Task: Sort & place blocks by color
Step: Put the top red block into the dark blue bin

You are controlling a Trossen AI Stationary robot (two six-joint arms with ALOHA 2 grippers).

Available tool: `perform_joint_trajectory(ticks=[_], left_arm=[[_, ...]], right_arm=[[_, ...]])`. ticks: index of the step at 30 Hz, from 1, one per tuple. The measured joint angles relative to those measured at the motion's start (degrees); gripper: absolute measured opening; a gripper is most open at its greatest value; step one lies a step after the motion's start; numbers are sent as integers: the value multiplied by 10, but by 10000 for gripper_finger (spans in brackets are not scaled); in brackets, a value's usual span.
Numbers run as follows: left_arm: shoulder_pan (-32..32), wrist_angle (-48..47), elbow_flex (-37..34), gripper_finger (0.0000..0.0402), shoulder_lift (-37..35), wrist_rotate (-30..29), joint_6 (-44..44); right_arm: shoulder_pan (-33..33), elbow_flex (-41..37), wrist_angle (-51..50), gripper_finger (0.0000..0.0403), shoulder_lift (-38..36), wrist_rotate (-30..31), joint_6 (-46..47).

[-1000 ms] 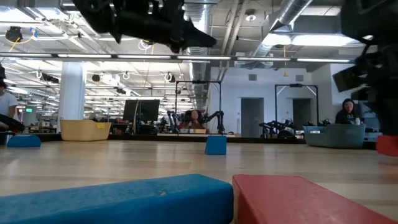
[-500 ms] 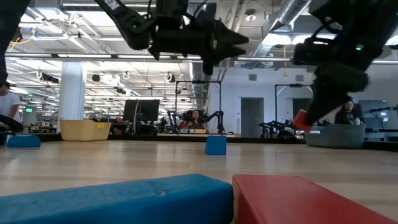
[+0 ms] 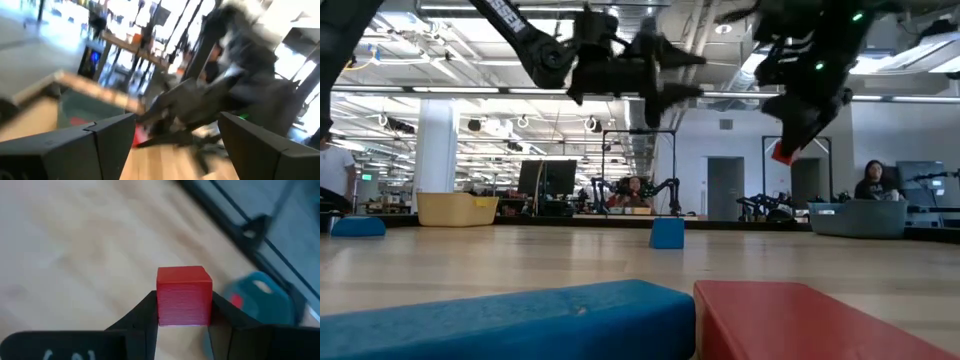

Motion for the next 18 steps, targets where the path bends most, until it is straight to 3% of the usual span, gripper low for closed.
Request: perform_joint_trajectory(ticks=[7,14,18], left_arm=[[35,-4,-30,275,-72,9,33],[38,-25,-33,275,-82,0,88],[49,-29,-33,275,-82,-25,98]], right_arm=[[-178,-4,-26,131,2,-37,-32],[-296,-7,-68,133,3,-41,-16],[-345,-29,-18,138,2,-43,19]])
